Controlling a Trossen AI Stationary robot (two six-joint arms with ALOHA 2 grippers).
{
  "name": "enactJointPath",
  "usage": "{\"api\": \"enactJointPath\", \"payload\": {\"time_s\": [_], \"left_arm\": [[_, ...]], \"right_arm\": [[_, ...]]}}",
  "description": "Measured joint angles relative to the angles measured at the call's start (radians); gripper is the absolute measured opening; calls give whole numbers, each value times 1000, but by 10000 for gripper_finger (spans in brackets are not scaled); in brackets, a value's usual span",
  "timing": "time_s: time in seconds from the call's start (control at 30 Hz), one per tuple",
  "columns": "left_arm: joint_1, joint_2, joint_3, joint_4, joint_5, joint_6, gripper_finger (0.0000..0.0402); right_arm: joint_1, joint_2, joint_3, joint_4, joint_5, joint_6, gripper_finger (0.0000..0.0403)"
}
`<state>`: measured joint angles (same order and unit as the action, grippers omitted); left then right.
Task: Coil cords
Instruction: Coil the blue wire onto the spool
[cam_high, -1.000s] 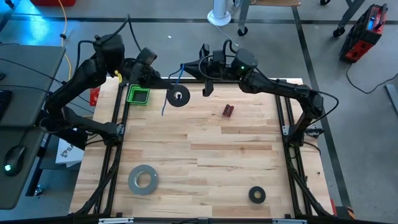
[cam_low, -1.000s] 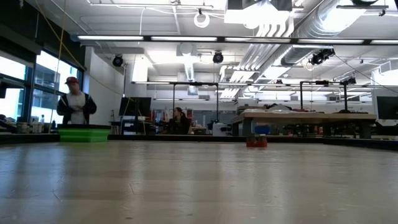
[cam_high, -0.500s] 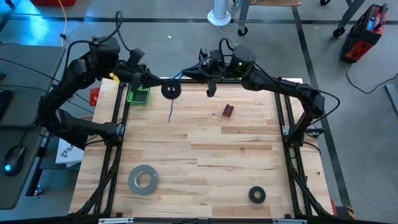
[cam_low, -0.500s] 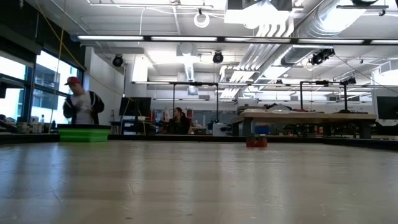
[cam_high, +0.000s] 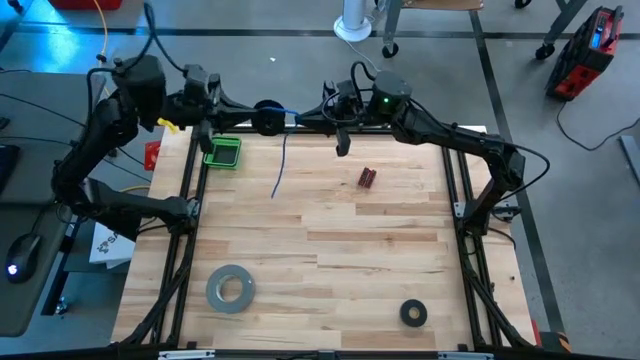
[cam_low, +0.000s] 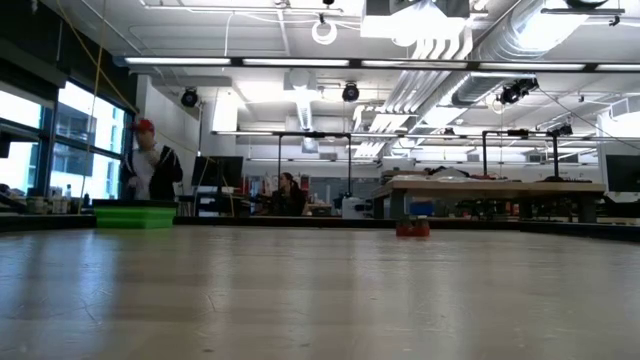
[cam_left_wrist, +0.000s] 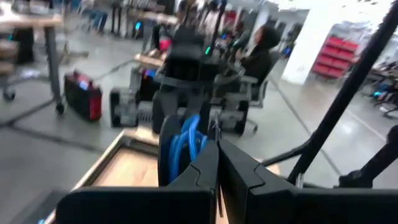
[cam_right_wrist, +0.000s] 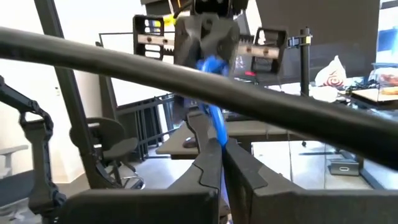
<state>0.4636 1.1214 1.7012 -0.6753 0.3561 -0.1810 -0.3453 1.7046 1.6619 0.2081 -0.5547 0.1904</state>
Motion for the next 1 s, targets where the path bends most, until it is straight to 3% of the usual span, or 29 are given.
{"api": "enactJointPath", "payload": {"time_s": [0.4, 0.73, 1.0], "left_arm": [[-9, 4, 0, 109, -44, 28, 0], [-9, 3, 0, 167, -47, 18, 0], [-9, 1, 0, 166, -44, 18, 0]], "right_arm": [[55, 0, 0, 2, 2, 11, 2], [60, 1, 0, -2, 4, 11, 73], [58, 1, 0, -33, 4, 9, 78]]}}
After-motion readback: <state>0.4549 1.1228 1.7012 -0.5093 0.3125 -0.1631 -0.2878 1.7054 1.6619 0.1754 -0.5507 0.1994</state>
